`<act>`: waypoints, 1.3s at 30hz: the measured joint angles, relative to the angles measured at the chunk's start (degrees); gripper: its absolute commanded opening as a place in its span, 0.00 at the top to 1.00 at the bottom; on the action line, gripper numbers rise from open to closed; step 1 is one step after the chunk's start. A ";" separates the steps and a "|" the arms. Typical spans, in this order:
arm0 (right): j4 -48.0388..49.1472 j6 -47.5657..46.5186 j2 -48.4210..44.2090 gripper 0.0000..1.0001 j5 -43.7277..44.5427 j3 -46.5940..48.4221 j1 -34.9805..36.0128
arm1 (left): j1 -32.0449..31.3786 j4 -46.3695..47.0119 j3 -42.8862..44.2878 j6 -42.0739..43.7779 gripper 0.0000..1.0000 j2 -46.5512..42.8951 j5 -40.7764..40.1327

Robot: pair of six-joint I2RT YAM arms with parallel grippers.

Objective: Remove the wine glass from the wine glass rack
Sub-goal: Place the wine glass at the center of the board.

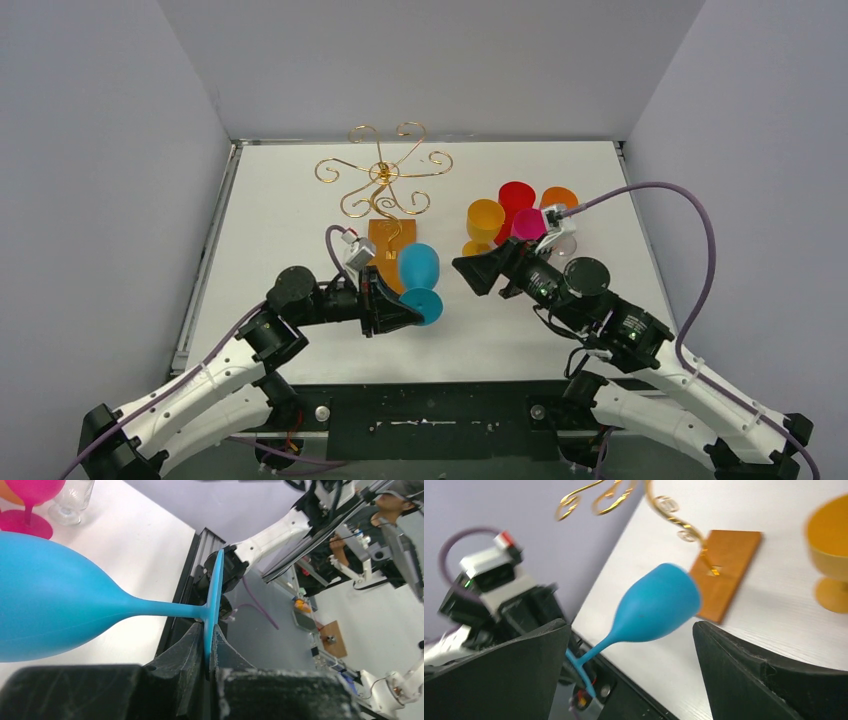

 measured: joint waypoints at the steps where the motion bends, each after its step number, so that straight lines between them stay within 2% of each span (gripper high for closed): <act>1: -2.43 0.59 0.11 0.00 3.63 0.90 0.00 | -0.09 -0.11 -0.76 0.81 1.00 -0.37 -0.07; 5: -9.81 2.51 1.38 0.00 12.44 2.16 -0.17 | -0.11 2.51 -6.03 4.22 1.00 -3.08 0.55; 10: -13.42 2.23 4.35 0.00 10.56 2.16 -2.25 | -0.11 5.55 -8.22 7.82 1.00 -5.09 2.45; 17: -10.19 0.44 5.20 0.00 -8.94 2.14 -15.47 | -0.11 19.47 -12.90 8.55 1.00 -5.07 6.80; 21: -4.15 1.44 7.19 0.00 -24.83 1.11 -23.47 | -0.11 23.10 -14.78 8.79 1.00 -5.07 8.52; 24: -0.72 2.38 7.74 0.00 -33.05 -0.46 -25.59 | -0.11 25.55 -15.04 9.29 1.00 -5.07 9.64; 30: 3.26 3.30 7.10 0.00 -40.72 -0.87 -25.64 | -0.11 30.95 -17.27 9.86 1.00 -5.09 11.02; 36: 8.79 5.40 4.07 0.00 -43.82 -2.69 -25.64 | -0.11 36.92 -17.59 8.68 1.00 -3.80 13.46; 39: 10.54 6.40 4.02 0.04 -45.03 -2.82 -25.64 | -0.11 41.35 -17.59 6.93 1.00 -2.03 14.82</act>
